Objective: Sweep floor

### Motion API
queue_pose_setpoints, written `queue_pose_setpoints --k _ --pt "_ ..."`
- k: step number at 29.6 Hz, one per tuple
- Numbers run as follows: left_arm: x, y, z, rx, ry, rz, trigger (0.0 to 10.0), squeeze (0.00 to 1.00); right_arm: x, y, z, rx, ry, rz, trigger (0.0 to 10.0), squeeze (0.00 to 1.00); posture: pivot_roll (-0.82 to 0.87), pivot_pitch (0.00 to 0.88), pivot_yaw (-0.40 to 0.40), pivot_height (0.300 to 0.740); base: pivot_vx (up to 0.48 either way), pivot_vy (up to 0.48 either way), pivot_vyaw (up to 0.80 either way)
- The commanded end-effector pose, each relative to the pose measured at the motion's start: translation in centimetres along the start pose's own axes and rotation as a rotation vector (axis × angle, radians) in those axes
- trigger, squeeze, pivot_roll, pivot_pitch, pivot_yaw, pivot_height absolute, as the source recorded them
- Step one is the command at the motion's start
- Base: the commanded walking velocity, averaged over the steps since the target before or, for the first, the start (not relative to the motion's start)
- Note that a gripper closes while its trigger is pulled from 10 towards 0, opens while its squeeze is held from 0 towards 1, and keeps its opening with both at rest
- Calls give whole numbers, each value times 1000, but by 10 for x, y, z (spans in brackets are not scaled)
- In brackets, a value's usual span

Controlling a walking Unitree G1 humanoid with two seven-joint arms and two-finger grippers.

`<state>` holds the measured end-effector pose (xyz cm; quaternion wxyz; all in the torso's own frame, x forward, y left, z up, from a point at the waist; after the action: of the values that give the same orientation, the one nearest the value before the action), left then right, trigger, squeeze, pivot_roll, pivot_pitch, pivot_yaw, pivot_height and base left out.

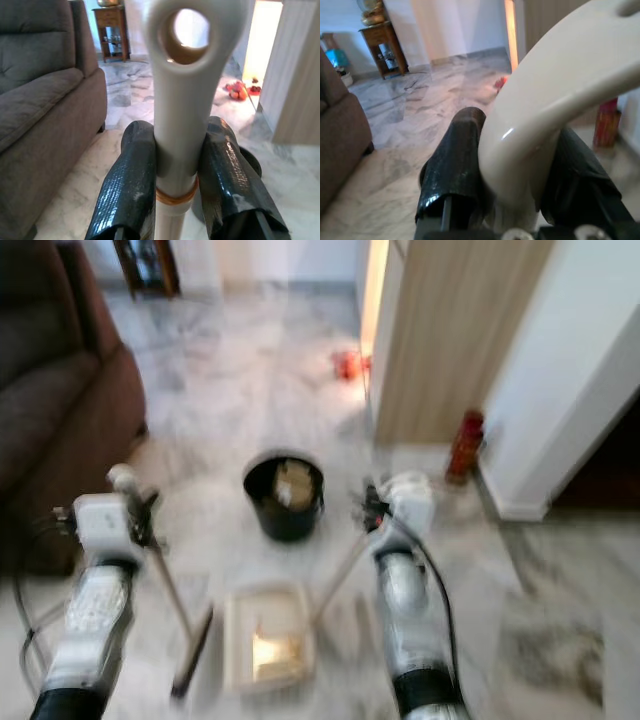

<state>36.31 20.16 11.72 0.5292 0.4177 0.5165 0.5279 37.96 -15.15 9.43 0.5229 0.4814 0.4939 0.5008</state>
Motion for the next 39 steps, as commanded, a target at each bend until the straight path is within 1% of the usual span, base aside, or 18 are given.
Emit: queue_pose_setpoints --k 1,17,21,27,34,36,38,39 --pt "5 14 3 -47 8 2 10000 0 10 18 6 -62 15 27 10000 0 47 33 -32 740 364 0 0" --pt "3 12 4 -39 -3 -1 10000 0 8 21 7 -69 10 20 10000 0 46 28 -30 740 359 0 0" --pt "-3 12 3 -43 -33 -15 10000 0 8 23 7 -75 8 20 10000 0 41 21 -27 740 0 0 0" --pt "-4 10 3 -39 -33 -13 10000 0 6 27 7 -87 4 23 10000 0 39 14 -24 740 0 0 0" --pt "-3 9 1 -34 -35 -13 10000 0 4 45 6 -143 -1 14 10000 0 36 4 -25 740 0 0 0" --pt "-3 8 1 -33 -35 -12 10000 0 11 59 3 -193 37 -36 10000 0 34 1 -26 740 0 0 0" --pt "-2 8 1 -33 -33 -11 10000 0 15 68 -1 -218 57 -28 10000 0 34 0 -27 740 0 0 0" --pt "-2 8 1 -34 -32 -10 10000 0 15 68 -1 -219 59 -26 10000 0 34 0 -27 740 0 0 0"
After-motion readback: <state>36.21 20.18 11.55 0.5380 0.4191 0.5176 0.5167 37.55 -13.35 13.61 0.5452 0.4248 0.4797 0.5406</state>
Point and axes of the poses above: a point about 5 cm out from each wrist's last joint towards the gripper, its own z axis pointing out of the wrist towards the gripper, its own y axis along the axis of the wrist's last joint, x = y × z, the point moved 6 cm from there along z, pointing out of the wrist towards the gripper, and after that the axes turned 10 degrees about -z, right-handed, at the moved point
